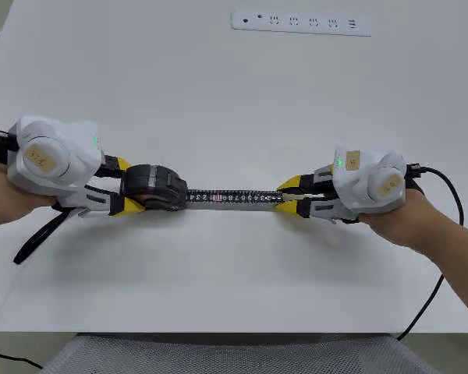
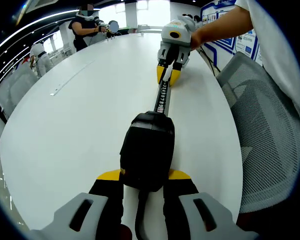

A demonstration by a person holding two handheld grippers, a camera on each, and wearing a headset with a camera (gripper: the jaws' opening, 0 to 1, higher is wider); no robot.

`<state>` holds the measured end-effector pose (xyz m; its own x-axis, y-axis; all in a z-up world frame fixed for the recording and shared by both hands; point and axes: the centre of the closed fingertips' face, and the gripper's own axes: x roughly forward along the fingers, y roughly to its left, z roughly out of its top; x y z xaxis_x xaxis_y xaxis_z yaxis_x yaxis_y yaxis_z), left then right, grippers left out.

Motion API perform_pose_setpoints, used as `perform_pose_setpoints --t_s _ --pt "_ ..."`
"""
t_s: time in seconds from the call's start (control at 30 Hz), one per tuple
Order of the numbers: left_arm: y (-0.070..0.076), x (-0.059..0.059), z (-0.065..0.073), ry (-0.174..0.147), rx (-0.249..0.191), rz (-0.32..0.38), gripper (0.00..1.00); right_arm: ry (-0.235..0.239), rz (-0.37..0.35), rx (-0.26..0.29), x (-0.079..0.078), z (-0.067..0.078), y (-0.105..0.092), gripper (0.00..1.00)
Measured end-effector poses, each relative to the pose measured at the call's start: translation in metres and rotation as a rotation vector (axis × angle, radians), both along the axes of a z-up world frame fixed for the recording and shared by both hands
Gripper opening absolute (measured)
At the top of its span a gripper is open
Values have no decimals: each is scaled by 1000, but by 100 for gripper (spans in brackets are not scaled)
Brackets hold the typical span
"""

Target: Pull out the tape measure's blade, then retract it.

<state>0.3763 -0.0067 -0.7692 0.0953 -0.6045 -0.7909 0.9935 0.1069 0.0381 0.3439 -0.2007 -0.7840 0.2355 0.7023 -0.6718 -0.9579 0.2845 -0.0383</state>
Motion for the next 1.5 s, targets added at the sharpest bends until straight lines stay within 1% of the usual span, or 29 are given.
perform_pose_setpoints --t_s 0.23,0.27,0.53,0.8,1.0,1.5 --pt "0 -1 0 -1 2 -3 25 -1 -14 -17 0 -1 -15 9" --pt "0 -1 0 -3 3 -4 25 -7 -10 -21 0 0 -16 9" --pt "0 0 0 -1 7 -6 25 -4 -16 -31 1 3 -25 9" --pt "0 0 0 -2 12 -7 25 -2 -15 -59 -3 3 -39 9" --pt "0 0 0 -3 16 -11 25 2 -25 -66 -4 2 -51 9" --pt "0 -1 0 -2 14 -12 25 12 -32 -99 -11 0 -69 8"
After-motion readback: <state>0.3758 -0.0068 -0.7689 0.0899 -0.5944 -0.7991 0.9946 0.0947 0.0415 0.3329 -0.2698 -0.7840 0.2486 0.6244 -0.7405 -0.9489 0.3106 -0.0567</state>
